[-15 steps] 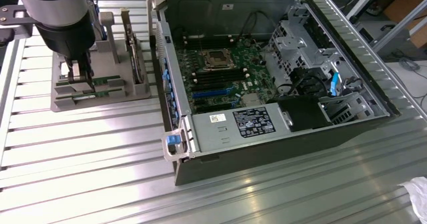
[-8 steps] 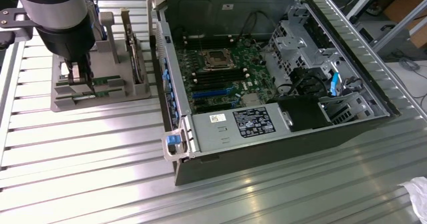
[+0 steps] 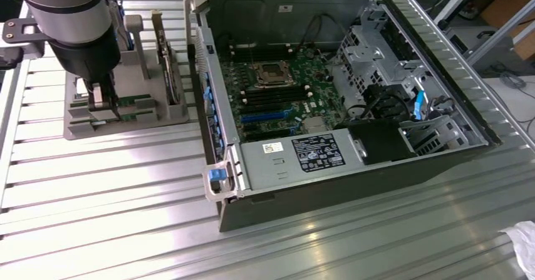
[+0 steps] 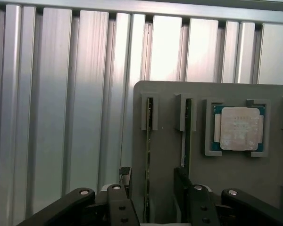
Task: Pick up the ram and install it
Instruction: 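Pick up the ram and move it above insertion slot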
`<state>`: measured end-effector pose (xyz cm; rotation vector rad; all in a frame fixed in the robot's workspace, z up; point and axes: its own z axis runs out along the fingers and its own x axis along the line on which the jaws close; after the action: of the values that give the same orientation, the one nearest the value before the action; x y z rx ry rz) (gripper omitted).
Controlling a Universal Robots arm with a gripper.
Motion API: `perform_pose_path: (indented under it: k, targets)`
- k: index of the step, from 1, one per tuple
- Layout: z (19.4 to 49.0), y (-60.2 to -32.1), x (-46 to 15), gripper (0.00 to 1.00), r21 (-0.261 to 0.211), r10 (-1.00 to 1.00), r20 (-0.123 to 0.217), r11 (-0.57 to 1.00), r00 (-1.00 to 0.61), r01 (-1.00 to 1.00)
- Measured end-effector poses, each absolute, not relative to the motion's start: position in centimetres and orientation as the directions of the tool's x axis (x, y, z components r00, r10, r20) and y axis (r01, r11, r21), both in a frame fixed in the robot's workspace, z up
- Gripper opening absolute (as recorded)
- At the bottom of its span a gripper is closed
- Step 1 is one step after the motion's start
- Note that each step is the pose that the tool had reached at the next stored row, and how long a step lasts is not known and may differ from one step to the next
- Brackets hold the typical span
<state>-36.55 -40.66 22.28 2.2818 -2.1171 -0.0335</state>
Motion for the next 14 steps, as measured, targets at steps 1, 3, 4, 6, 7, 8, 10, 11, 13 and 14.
perform_pose_path:
  k: [1,3,4,6,7,8,10,11,13,14]
  targets:
    - [22.1,-40.7,-36.6,0.48,0.036,-0.997,0.004,-0.075,0.075,-0.997]
    - [21.8,-40.7,-36.6,0.48,0.036,-0.997,0.004,-0.075,0.075,-0.997]
    - [21.7,-40.7,-36.6,0.48,0.036,-0.997,0.004,-0.075,0.075,-0.997]
    - [21.6,-40.7,-36.6,0.48,0.036,-0.997,0.004,-0.075,0.075,-0.997]
    - [21.5,-40.7,-36.6,0.48,0.036,-0.997,0.004,-0.075,0.075,-0.997]
    - [21.4,-40.7,-36.6,0.48,0.036,-0.997,0.004,-0.075,0.075,-0.997]
    - [21.3,-40.7,-36.6,0.48,0.036,-0.997,0.004,-0.075,0.075,-0.997]
    - [21.3,-40.7,-36.6,0.48,0.036,-0.997,0.004,-0.075,0.075,-0.997]
    - [21.0,-40.7,-36.6,0.48,0.036,-0.997,0.004,-0.075,0.075,-0.997]
    - [20.9,-40.7,-36.6,0.48,0.036,-0.997,0.004,-0.075,0.075,-0.997]
